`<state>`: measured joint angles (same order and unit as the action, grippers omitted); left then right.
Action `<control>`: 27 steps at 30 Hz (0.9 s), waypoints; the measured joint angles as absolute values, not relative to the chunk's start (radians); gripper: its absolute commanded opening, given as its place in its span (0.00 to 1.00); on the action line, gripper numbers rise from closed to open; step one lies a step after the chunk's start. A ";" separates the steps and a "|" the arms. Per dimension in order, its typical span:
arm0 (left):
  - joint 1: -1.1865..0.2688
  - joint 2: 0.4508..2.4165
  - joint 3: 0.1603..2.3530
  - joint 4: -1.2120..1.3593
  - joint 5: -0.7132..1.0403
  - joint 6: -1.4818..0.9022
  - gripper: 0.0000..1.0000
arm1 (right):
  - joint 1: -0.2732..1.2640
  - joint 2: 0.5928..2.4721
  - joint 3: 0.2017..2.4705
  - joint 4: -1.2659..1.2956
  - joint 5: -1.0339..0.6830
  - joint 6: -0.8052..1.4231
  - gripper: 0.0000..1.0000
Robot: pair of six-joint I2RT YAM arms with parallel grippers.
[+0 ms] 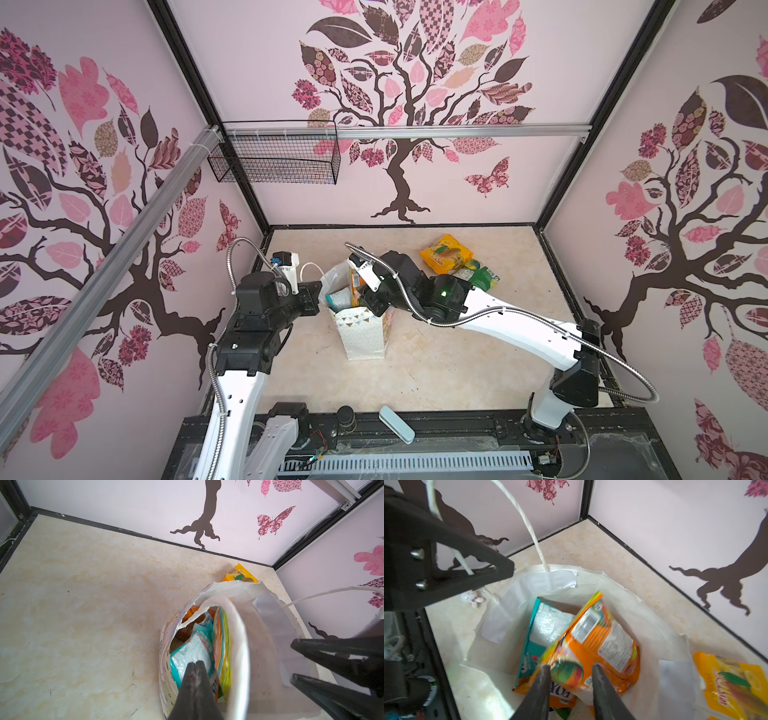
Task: Place the snacks into the paper bag
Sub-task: 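Lower the orange packet into the bag and open the right gripper, then withdraw the right gripper toward the green packet on the table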
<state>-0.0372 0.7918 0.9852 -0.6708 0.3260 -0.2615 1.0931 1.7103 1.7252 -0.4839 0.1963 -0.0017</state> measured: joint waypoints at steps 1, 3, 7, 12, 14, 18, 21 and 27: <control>-0.037 0.792 0.985 -0.671 0.326 -0.262 0.01 | 1.093 1.710 1.725 -0.484 0.187 0.000 0.42; -0.037 0.792 0.985 -0.670 0.326 -0.262 0.01 | 1.093 1.710 1.728 -0.486 0.164 0.001 0.42; -0.037 0.791 0.985 -0.671 0.326 -0.262 0.01 | 1.093 1.710 1.753 -0.501 0.139 0.002 0.33; -0.037 0.791 0.985 -0.671 0.326 -0.262 0.01 | 1.093 1.711 1.810 -0.510 0.146 0.003 0.32; -0.037 0.791 0.985 -0.671 0.326 -0.262 0.01 | 1.093 1.711 1.829 -0.513 0.146 0.003 0.33; -0.037 0.791 0.985 -0.671 0.326 -0.262 0.01 | 1.093 1.710 1.845 -0.514 0.147 0.003 0.33; -0.037 0.791 0.985 -0.671 0.326 -0.262 0.01 | 1.093 1.710 1.845 -0.519 0.154 0.003 0.33; -0.037 0.791 0.985 -0.671 0.326 -0.262 0.02 | 1.093 1.709 1.844 -0.522 0.168 0.006 0.36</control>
